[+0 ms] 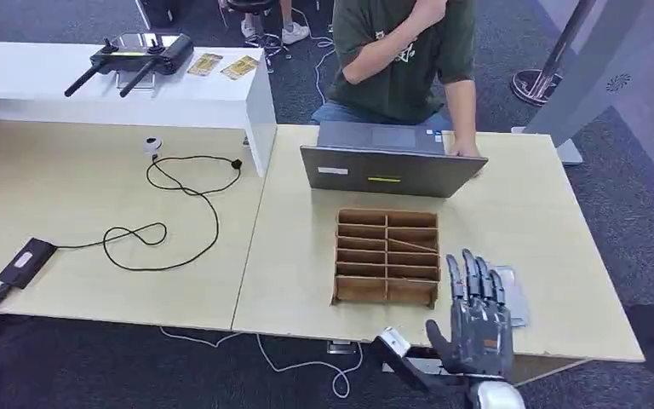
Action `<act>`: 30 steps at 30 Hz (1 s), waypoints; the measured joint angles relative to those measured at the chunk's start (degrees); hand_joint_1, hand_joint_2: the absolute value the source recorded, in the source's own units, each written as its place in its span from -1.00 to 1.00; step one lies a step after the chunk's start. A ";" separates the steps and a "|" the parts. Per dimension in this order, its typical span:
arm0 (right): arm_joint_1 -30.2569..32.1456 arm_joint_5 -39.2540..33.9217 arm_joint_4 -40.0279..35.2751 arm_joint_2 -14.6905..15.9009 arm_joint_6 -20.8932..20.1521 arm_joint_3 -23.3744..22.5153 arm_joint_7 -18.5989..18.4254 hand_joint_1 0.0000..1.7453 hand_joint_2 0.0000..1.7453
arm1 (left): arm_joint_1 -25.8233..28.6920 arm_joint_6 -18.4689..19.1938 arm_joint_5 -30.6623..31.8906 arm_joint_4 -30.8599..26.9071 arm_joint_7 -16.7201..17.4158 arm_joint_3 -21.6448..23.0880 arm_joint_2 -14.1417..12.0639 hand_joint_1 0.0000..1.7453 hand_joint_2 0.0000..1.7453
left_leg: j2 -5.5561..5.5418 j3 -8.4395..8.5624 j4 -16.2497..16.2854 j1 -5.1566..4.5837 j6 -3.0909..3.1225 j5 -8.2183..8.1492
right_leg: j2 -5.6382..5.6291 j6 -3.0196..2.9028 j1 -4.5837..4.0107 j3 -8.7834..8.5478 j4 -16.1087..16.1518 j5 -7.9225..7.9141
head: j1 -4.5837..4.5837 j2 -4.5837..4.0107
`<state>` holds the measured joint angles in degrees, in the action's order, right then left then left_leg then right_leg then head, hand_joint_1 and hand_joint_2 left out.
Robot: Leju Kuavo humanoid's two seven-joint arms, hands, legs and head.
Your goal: Pass the card to the sensor for recognition and then transmit it.
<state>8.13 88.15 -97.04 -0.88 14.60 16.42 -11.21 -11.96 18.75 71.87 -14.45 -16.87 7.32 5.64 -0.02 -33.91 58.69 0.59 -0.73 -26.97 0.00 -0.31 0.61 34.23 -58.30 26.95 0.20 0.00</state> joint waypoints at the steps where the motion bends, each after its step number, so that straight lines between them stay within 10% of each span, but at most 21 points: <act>1: -0.65 0.02 1.78 -1.08 0.76 0.07 0.22 -1.00 1.00 | -0.27 0.33 0.00 0.00 0.00 0.02 0.26 -1.00 -1.00 | -0.15 -0.02 0.00 0.04 -0.01 0.01 | 0.15 0.00 -0.03 -0.04 0.00 0.01 | 0.09 0.00; 30: -2.07 0.02 7.10 -3.23 2.31 -0.59 -1.23 -1.00 1.00 | -0.66 0.92 0.68 0.00 -0.17 0.24 0.57 -1.00 -1.00 | -0.15 -0.04 0.00 0.04 -0.04 -0.03 | 0.11 0.03 -0.06 -0.04 0.01 0.03 | 0.07 0.00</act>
<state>6.06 88.17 -89.94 -4.11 16.92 15.82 -12.44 -12.62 19.67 72.54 -14.45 -17.05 7.56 6.21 -0.16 -33.95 58.69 0.63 -0.78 -26.99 0.11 -0.29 0.55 34.20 -58.29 26.98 0.26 0.00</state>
